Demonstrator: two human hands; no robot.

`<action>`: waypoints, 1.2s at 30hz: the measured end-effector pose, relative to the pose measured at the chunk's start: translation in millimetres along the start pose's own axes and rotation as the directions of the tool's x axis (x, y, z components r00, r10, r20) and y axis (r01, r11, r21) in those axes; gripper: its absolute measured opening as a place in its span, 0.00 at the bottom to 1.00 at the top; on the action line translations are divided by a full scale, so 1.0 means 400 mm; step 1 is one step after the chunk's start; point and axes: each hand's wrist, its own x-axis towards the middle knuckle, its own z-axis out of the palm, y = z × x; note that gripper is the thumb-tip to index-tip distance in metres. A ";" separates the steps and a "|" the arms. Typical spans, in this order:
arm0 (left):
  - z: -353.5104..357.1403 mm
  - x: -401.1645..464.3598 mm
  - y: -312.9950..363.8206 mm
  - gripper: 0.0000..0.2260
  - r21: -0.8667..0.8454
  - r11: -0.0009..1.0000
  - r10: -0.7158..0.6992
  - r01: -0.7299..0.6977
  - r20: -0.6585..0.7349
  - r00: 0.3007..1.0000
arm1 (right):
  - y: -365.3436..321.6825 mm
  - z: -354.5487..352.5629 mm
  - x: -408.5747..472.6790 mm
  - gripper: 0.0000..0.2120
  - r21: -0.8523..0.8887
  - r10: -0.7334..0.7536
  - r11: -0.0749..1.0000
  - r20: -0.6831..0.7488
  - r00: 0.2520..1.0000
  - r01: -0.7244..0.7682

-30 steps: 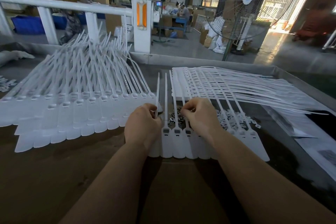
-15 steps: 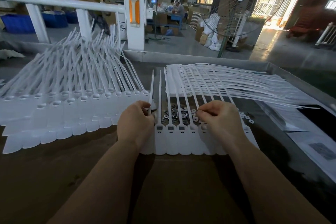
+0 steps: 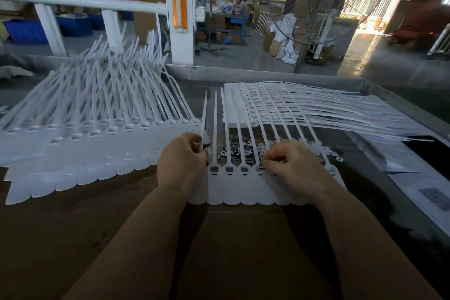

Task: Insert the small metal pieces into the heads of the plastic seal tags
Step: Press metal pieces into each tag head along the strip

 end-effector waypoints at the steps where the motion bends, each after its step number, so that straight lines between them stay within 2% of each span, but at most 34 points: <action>1: 0.000 0.000 0.000 0.16 0.001 1.000 0.002 -0.002 0.001 1.000 | 0.000 0.001 0.000 0.05 -0.009 0.000 1.000 0.000 1.000 0.000; 13: 0.003 0.001 -0.005 0.15 0.002 1.000 0.008 -0.007 -0.008 1.000 | -0.005 0.006 -0.004 0.04 -0.026 -0.020 0.999 -0.021 1.000 0.020; 25: 0.001 0.004 -0.004 0.15 0.000 1.000 0.000 0.000 0.000 1.000 | -0.007 0.012 -0.001 0.06 0.180 0.058 0.983 -0.165 0.985 -0.028; 31: 0.002 0.004 -0.004 0.14 0.000 1.000 0.006 -0.006 -0.001 1.000 | -0.044 0.034 0.025 0.07 -0.052 -0.061 0.997 -0.206 0.977 0.051; 36: 0.001 0.003 -0.005 0.15 -0.011 1.000 0.006 -0.006 0.005 1.000 | -0.077 0.067 0.057 0.09 -0.313 -0.166 0.941 -0.103 0.981 0.127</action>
